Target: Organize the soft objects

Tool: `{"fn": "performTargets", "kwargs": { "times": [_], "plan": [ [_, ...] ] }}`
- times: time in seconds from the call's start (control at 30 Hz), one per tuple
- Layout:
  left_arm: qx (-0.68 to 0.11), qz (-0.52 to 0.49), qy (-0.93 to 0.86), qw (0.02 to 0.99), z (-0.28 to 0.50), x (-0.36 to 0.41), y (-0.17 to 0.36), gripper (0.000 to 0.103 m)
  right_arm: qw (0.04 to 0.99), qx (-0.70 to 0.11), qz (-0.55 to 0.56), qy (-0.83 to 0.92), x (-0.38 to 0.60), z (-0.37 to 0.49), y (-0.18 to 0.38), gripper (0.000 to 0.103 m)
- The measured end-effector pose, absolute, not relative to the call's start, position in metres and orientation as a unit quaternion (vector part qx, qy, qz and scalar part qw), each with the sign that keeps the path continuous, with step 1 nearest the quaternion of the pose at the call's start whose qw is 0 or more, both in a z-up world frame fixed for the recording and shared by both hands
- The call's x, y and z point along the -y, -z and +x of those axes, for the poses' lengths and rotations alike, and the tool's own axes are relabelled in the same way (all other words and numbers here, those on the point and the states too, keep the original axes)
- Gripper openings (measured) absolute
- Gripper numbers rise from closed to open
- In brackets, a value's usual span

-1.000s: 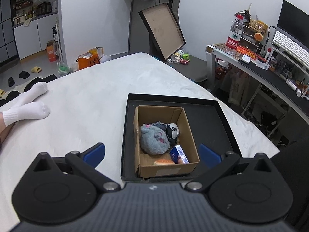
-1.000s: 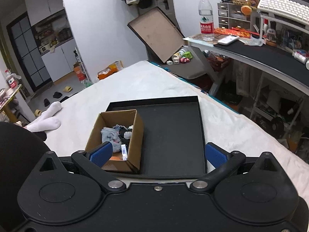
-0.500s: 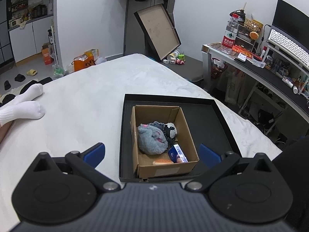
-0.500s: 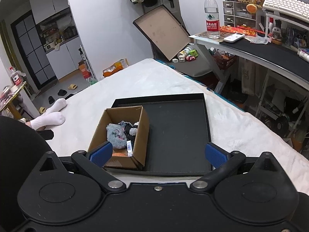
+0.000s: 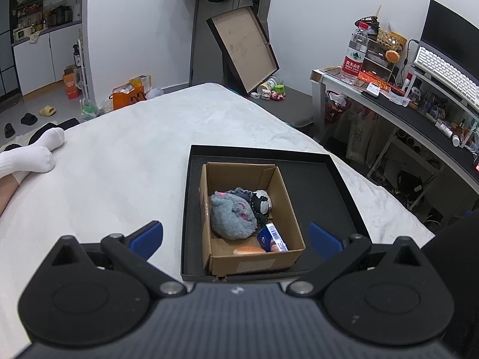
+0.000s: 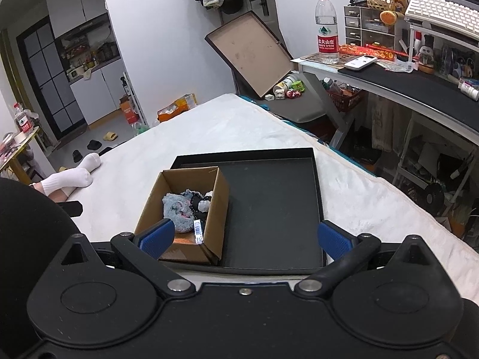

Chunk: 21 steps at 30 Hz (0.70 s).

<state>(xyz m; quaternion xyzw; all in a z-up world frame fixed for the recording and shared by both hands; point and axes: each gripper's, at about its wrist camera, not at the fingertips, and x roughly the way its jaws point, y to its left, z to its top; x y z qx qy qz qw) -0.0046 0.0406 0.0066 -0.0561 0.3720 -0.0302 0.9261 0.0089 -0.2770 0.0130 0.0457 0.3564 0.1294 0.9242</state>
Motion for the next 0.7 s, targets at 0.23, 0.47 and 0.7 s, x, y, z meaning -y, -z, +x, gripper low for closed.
{"fn": "performTargets", "kwargs": {
  "times": [0.23, 0.47, 0.7],
  "plan": [
    [-0.373, -0.050, 0.031, 0.926, -0.0024, -0.0382, -0.0082, 0.103, 0.924, -0.359, 0.048, -0.125, 0.2780, 0.0089, -0.0119, 0.103],
    [-0.375, -0.052, 0.033, 0.925, -0.0012, -0.0358, -0.0076, 0.103, 0.921, -0.364, 0.058, -0.124, 0.2811, 0.0092, -0.0100, 0.103],
    [-0.374, -0.051, 0.033, 0.925, -0.0011, -0.0356, -0.0077, 0.103, 0.921, -0.365, 0.059, -0.122, 0.2805, 0.0093, -0.0097, 0.103]
  ]
}}
